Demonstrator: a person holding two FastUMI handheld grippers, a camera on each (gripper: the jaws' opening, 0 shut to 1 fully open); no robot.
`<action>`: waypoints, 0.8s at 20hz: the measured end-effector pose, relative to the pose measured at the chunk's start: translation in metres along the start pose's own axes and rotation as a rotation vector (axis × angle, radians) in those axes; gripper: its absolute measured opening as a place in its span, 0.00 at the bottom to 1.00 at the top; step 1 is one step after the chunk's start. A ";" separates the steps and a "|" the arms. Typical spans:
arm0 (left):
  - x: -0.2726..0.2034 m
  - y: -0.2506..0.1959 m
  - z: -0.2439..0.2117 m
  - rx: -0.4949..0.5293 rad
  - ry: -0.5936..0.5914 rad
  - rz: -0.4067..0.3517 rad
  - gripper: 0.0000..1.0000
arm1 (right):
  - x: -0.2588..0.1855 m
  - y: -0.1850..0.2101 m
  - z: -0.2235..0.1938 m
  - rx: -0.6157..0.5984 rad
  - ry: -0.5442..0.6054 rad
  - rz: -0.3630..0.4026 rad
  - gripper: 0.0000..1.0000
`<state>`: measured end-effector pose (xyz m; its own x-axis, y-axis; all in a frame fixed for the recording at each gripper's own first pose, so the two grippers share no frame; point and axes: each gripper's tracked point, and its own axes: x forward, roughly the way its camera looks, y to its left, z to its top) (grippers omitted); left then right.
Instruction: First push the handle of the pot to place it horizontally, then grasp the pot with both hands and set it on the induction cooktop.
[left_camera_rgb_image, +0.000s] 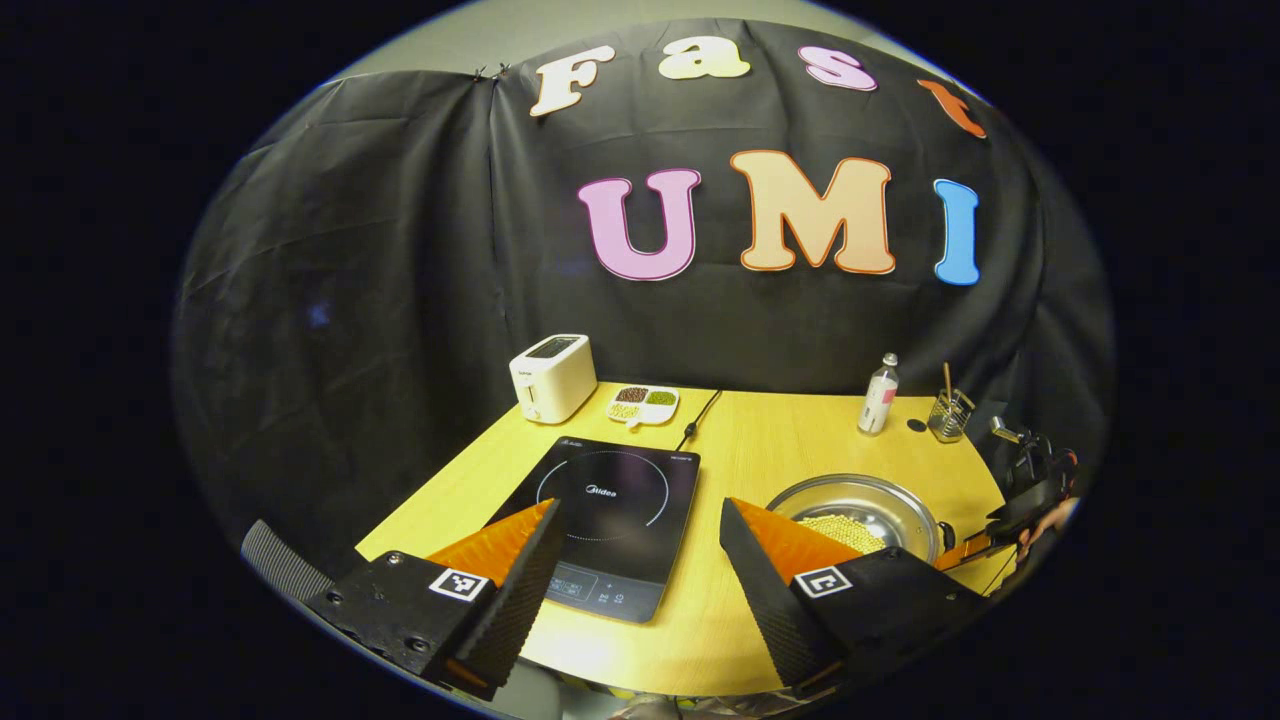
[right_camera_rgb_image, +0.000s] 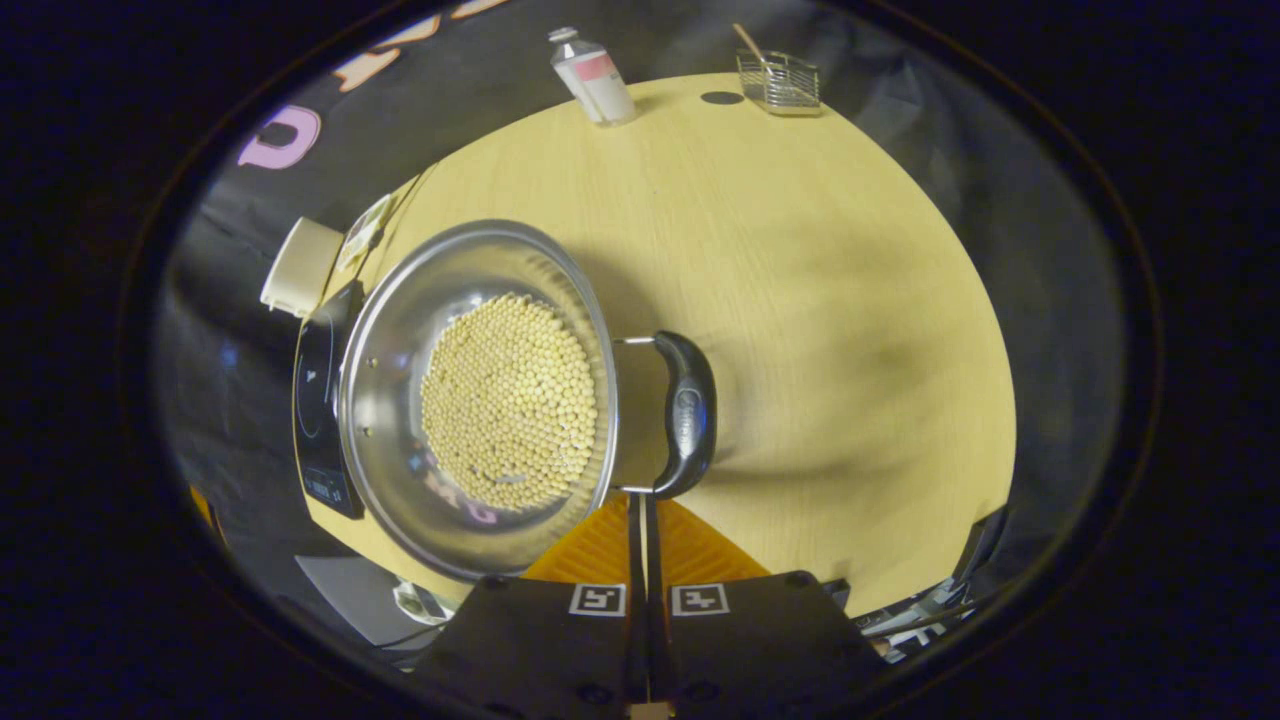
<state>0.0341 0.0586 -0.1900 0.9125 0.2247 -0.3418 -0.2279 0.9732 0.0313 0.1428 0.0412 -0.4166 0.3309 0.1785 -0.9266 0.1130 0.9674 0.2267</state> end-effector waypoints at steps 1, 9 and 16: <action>0.001 -0.002 -0.001 0.000 0.003 0.005 0.96 | 0.000 0.000 0.003 0.001 0.001 0.009 0.00; 0.017 -0.009 -0.008 -0.008 0.049 0.038 0.96 | 0.002 -0.002 0.015 0.034 0.017 0.063 0.03; 0.050 -0.030 -0.027 -0.026 0.137 -0.027 0.96 | -0.027 -0.025 0.017 0.144 -0.037 0.113 0.79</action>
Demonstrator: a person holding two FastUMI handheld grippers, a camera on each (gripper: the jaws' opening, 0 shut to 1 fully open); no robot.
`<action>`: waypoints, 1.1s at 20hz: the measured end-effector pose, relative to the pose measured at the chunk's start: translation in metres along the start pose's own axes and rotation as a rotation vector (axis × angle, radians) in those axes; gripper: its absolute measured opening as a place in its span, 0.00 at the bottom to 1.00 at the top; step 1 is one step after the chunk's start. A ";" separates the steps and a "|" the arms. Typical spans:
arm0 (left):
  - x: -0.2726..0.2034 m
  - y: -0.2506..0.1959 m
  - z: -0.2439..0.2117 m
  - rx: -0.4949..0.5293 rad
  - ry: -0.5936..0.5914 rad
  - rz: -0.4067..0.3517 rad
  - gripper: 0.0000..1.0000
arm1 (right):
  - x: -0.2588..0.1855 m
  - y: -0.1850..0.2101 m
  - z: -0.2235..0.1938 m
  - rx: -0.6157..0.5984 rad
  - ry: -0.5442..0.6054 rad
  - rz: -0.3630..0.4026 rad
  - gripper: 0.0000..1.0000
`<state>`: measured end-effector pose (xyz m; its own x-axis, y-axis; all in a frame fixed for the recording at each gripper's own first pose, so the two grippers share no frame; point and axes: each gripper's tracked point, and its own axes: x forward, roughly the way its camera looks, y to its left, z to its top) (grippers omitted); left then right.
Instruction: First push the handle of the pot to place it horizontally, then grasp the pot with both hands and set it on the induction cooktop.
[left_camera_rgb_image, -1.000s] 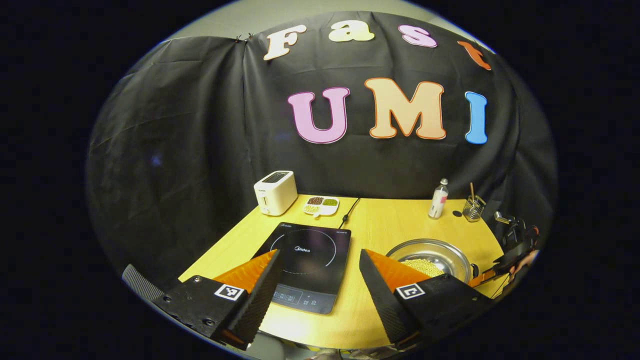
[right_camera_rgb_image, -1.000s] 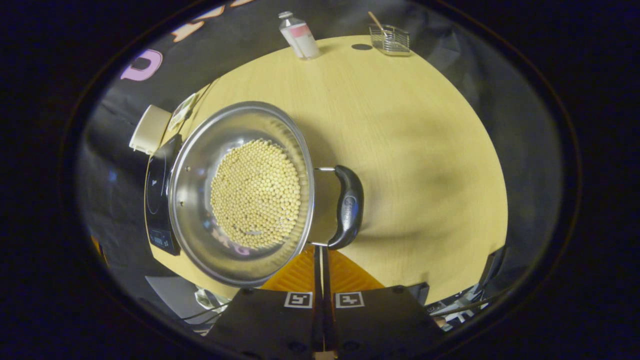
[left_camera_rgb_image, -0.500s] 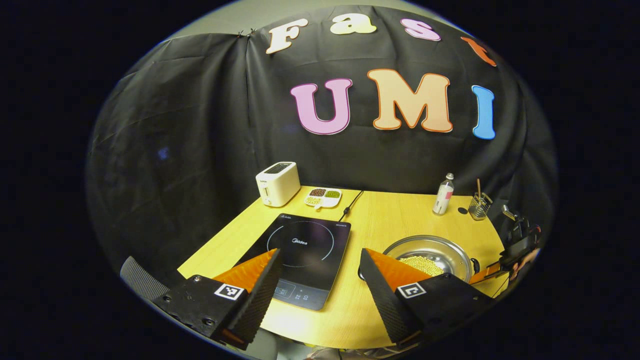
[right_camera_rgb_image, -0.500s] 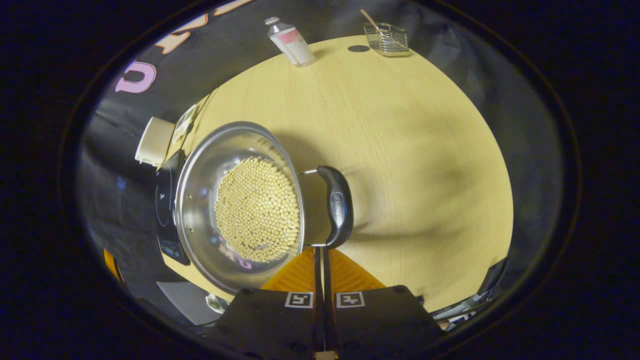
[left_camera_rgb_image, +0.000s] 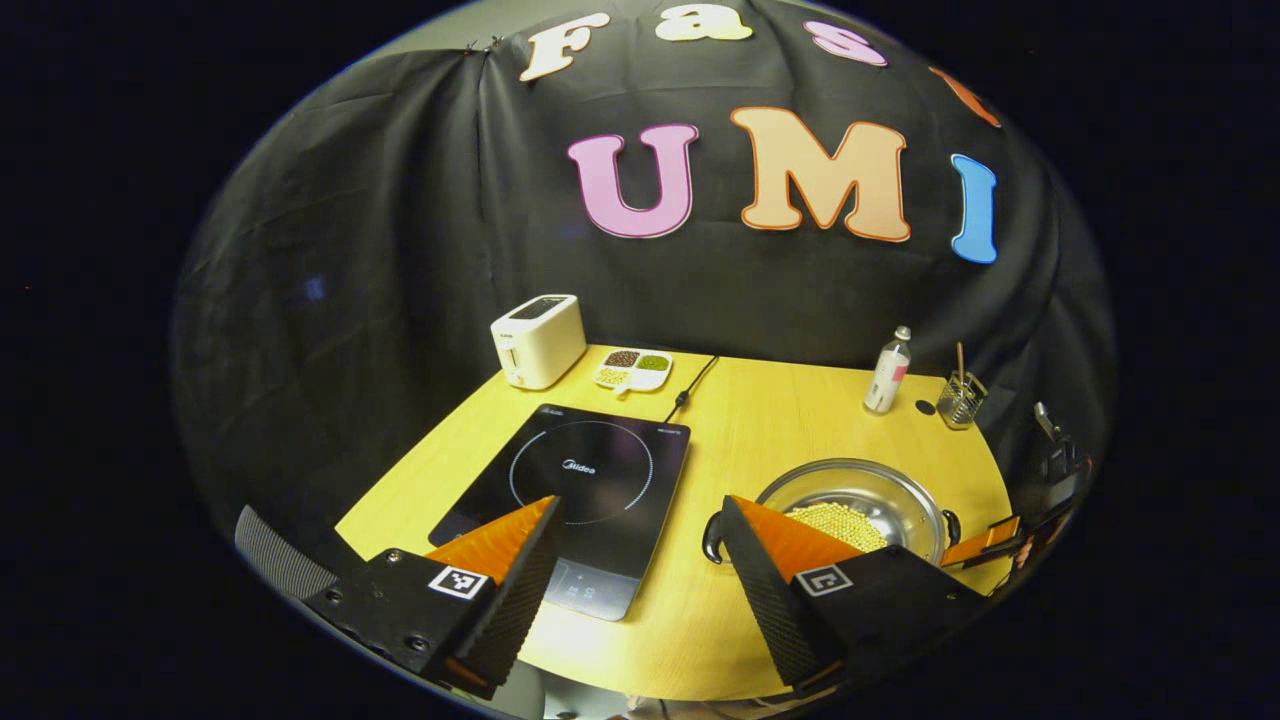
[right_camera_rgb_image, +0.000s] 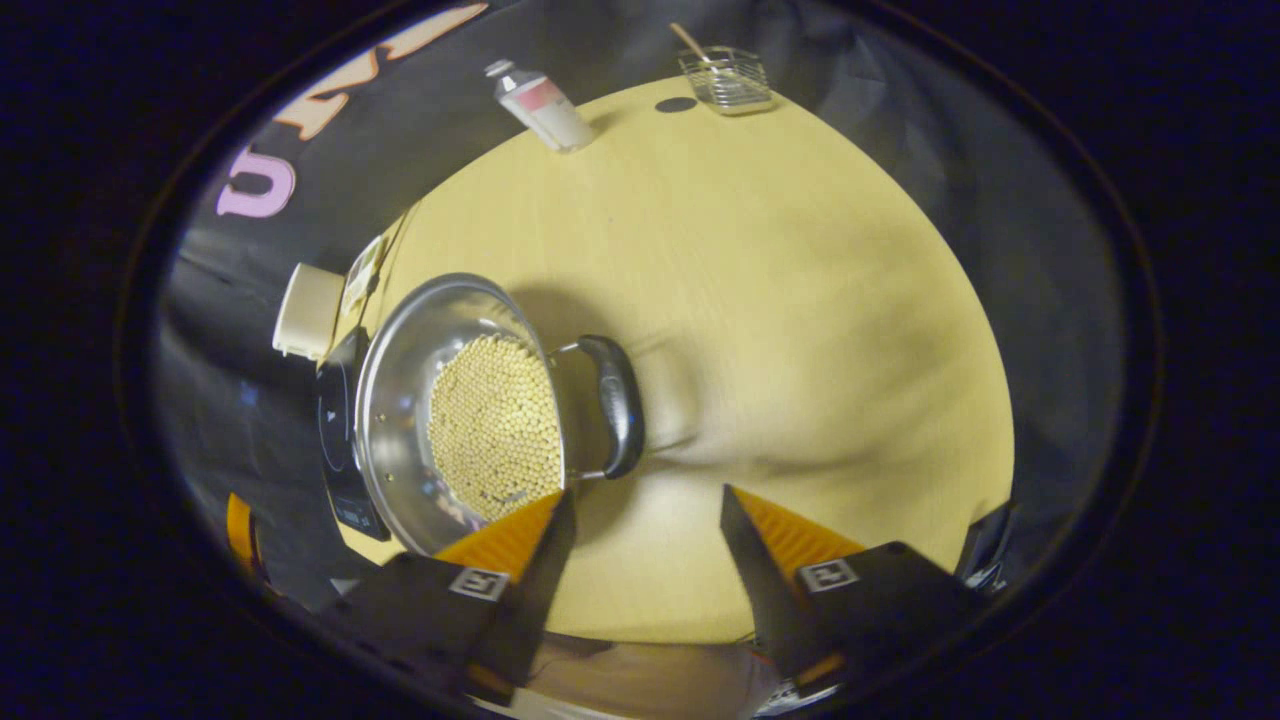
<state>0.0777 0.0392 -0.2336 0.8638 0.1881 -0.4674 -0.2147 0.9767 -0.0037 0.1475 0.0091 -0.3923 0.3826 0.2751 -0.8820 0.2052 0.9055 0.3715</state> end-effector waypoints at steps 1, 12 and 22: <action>0.006 -0.004 -0.001 -0.008 0.013 -0.018 0.95 | -0.005 0.006 0.004 0.026 -0.016 0.044 1.00; 0.088 -0.063 -0.072 -0.063 0.256 -0.354 0.97 | 0.026 0.036 0.044 -0.029 -0.120 0.259 0.92; 0.135 -0.084 -0.117 -0.202 0.421 -0.486 0.93 | 0.069 0.057 0.049 -0.043 -0.048 0.381 0.97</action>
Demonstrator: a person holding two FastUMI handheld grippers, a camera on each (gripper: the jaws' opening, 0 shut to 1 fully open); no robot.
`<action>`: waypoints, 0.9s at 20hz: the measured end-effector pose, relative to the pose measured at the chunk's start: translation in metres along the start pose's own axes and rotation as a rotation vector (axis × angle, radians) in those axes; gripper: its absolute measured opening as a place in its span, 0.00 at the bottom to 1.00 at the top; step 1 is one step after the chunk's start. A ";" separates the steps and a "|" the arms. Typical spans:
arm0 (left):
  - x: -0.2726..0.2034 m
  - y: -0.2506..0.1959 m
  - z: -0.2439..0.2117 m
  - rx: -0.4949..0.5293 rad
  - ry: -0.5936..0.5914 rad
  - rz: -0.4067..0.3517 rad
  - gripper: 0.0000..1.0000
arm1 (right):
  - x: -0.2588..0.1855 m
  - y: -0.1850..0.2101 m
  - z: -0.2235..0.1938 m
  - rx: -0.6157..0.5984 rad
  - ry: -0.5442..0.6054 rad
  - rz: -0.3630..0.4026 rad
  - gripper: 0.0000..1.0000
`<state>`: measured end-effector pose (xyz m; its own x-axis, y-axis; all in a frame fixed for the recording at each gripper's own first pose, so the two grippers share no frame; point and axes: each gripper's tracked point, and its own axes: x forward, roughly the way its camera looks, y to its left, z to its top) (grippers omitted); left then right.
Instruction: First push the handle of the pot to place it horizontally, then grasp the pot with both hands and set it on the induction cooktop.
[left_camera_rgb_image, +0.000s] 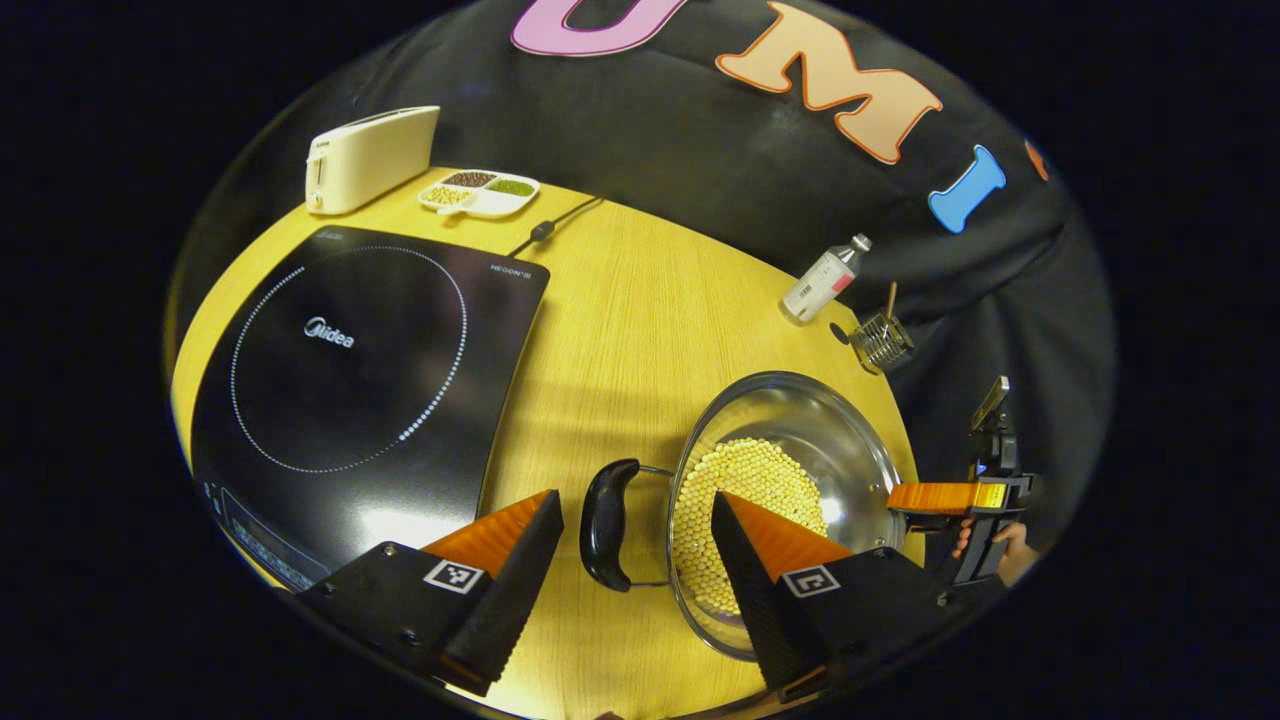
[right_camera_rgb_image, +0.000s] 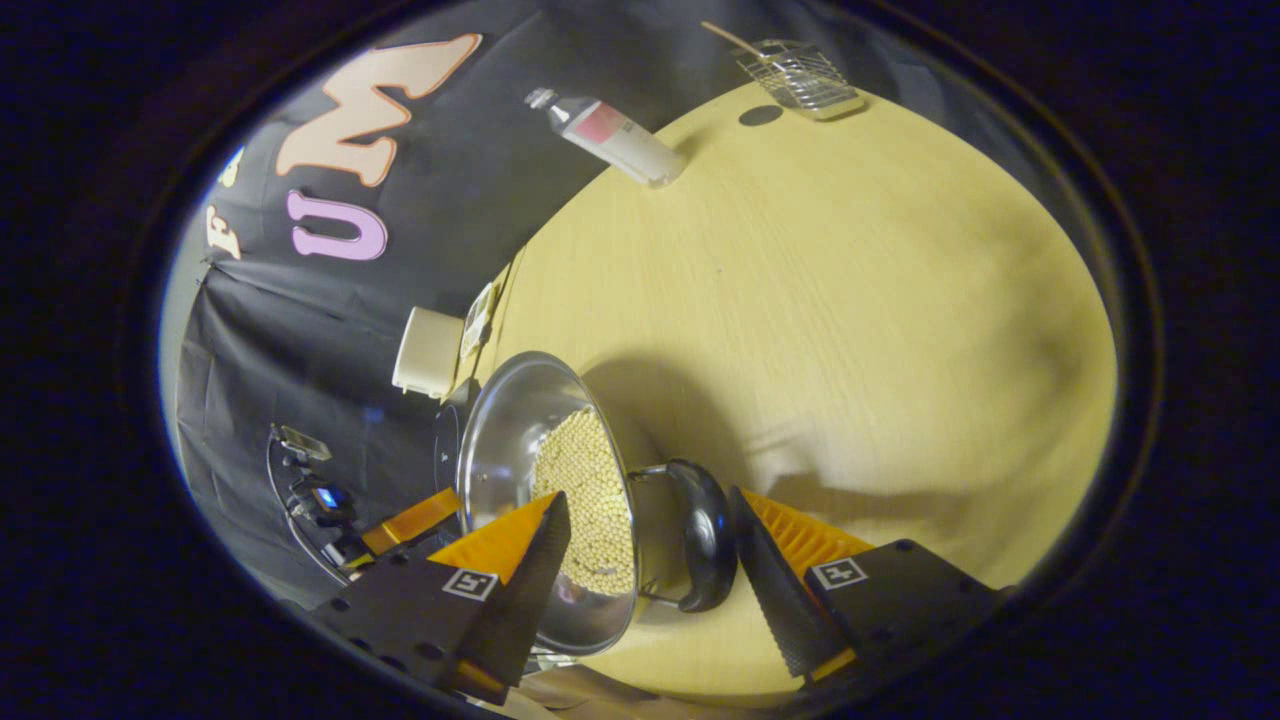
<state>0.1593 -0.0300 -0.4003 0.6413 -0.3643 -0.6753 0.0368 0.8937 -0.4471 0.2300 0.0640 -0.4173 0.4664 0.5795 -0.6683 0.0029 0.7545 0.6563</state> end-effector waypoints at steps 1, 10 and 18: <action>0.004 0.000 -0.002 -0.010 0.008 -0.007 0.93 | 0.004 -0.002 0.000 -0.004 0.001 -0.004 0.80; 0.036 0.012 -0.024 0.010 0.114 0.053 0.59 | 0.028 -0.018 -0.011 -0.015 0.011 -0.039 0.43; 0.028 0.011 -0.025 -0.016 0.132 0.105 0.55 | 0.013 -0.025 0.001 -0.031 -0.002 -0.163 0.53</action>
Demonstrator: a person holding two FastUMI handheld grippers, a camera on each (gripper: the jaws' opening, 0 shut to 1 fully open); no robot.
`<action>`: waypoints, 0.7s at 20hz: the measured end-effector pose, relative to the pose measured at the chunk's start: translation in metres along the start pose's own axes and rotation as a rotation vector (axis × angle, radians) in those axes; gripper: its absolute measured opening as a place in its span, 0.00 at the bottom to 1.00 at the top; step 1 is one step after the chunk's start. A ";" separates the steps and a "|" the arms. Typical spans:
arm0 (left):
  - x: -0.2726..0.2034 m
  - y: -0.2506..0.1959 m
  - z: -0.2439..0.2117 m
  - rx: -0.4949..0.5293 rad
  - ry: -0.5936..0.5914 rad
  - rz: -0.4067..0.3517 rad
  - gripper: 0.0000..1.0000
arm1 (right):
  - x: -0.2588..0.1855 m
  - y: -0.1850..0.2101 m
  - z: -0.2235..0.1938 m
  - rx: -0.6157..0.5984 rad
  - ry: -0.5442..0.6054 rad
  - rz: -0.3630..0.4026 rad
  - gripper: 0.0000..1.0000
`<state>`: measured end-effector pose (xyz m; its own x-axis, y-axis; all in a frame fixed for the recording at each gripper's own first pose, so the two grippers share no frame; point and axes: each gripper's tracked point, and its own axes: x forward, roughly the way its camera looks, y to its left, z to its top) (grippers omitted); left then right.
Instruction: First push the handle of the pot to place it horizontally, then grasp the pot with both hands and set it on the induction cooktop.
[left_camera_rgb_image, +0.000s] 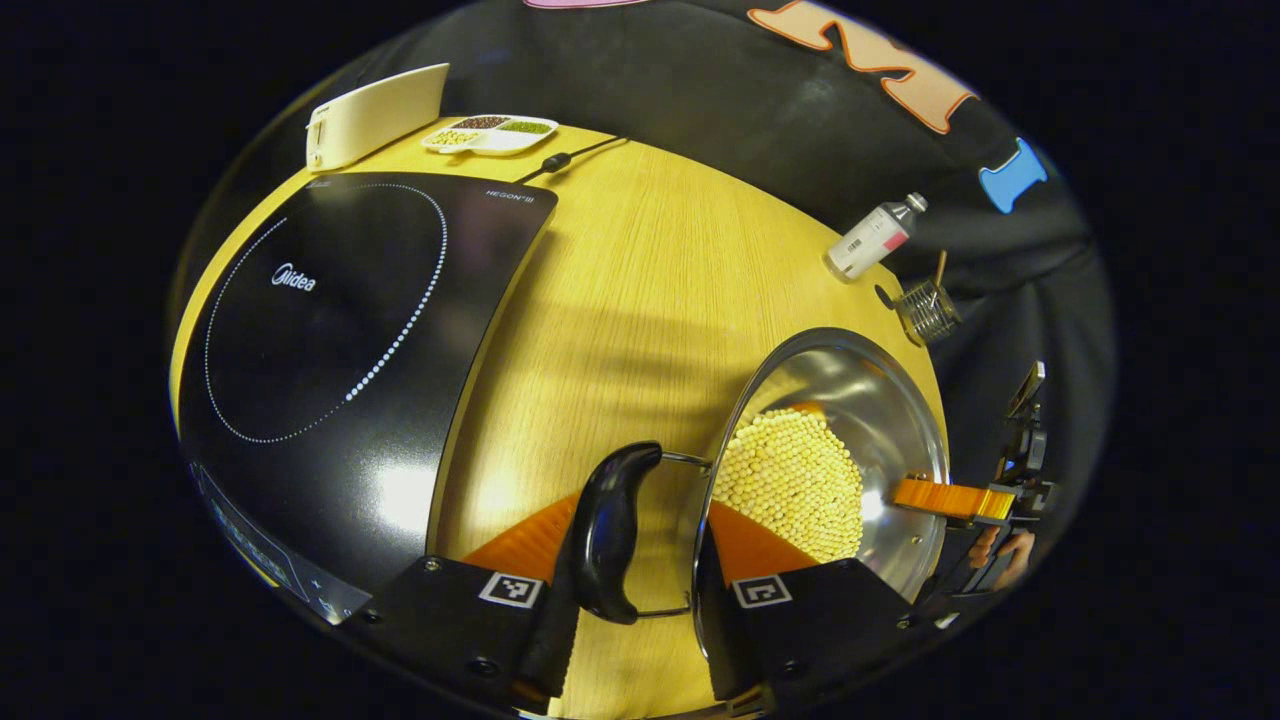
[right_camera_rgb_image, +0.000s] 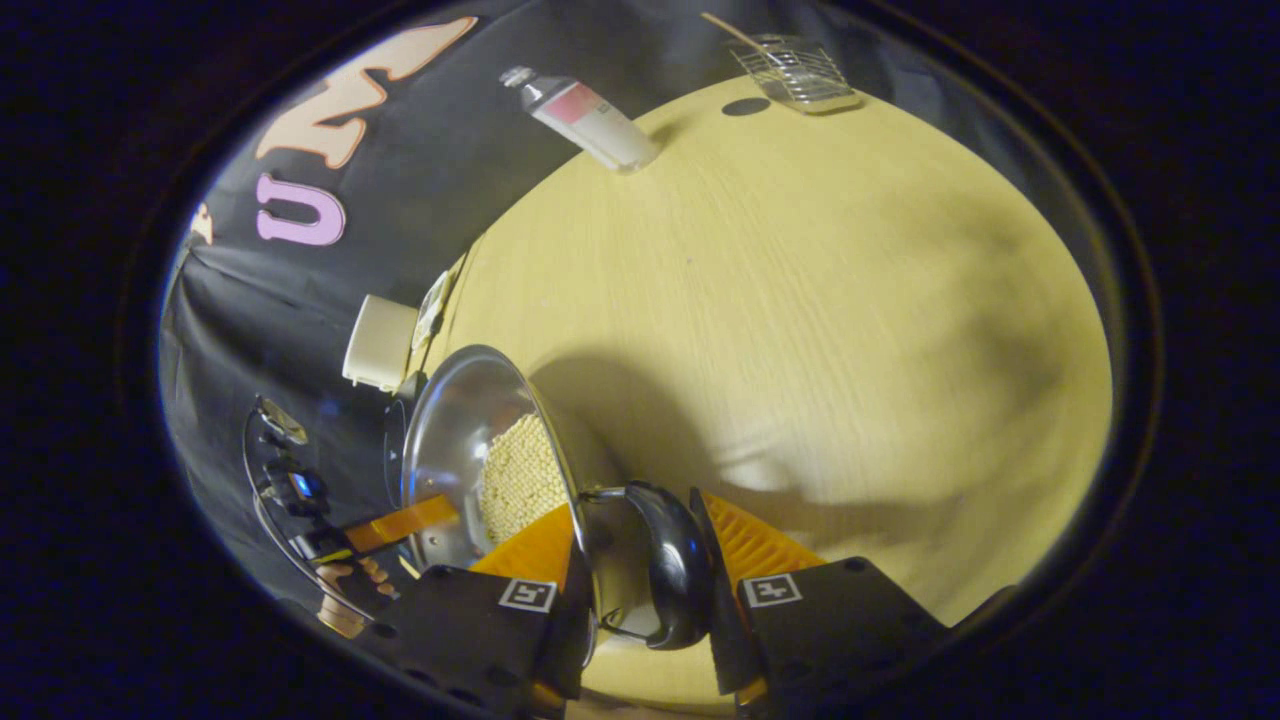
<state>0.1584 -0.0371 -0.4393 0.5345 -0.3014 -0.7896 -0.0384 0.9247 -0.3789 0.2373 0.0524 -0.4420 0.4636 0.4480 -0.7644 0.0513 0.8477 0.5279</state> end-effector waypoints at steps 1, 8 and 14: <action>-0.003 -0.001 -0.002 0.002 0.005 0.001 0.54 | -0.004 -0.001 -0.003 -0.001 0.003 -0.004 0.53; -0.035 -0.015 -0.007 0.029 0.001 -0.006 0.54 | -0.039 0.004 -0.019 0.018 -0.004 0.007 0.46; -0.066 -0.031 0.008 0.117 -0.003 -0.019 0.54 | -0.073 0.016 -0.033 0.102 -0.031 0.016 0.53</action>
<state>0.1310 -0.0440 -0.3713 0.5368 -0.3184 -0.7813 0.0704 0.9397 -0.3346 0.1755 0.0425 -0.3902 0.4920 0.4510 -0.7446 0.1324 0.8066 0.5760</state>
